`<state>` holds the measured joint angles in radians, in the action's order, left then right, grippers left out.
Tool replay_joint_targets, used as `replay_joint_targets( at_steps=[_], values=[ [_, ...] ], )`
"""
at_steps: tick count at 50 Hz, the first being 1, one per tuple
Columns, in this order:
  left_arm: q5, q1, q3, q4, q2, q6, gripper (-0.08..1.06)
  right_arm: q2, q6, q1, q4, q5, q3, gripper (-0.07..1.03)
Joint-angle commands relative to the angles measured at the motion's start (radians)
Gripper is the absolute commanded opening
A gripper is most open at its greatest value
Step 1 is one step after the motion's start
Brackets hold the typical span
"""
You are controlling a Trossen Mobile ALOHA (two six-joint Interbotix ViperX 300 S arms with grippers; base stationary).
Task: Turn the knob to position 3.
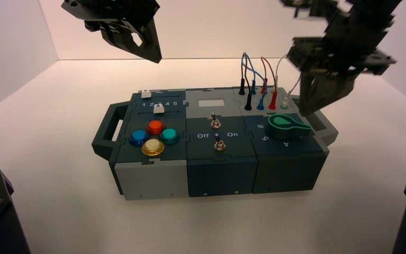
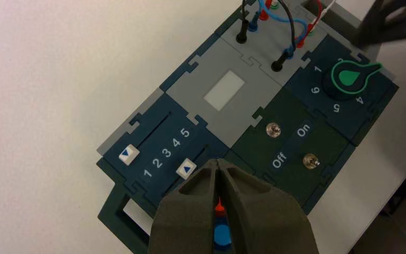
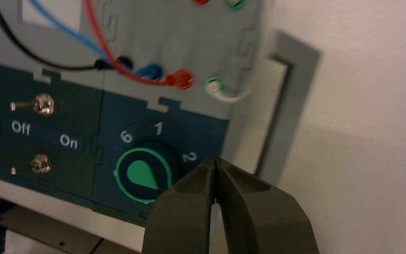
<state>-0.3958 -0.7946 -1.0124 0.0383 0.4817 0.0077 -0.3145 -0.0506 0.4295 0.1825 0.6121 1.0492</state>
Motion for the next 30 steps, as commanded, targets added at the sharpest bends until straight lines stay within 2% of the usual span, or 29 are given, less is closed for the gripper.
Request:
replay_joint_targets(
  at_steps=[1, 10, 16, 30],
  values=[
    [0.005, -0.003, 0.029, -0.003, 0.02, 0.005, -0.03, -0.071, -0.014, -0.043, -0.014, 0.04, -0.026, -0.02],
    [0.005, -0.003, 0.025, -0.003, 0.028, 0.006, -0.03, -0.158, -0.041, -0.048, -0.012, 0.115, -0.025, -0.02],
    [-0.003, -0.003, 0.031, -0.003, 0.023, 0.006, -0.03, -0.207, -0.046, -0.046, 0.003, 0.155, -0.017, -0.02],
    [-0.012, -0.003, 0.038, -0.003, 0.02, 0.006, -0.03, -0.276, -0.046, -0.041, 0.035, 0.172, 0.006, -0.02]
  ],
)
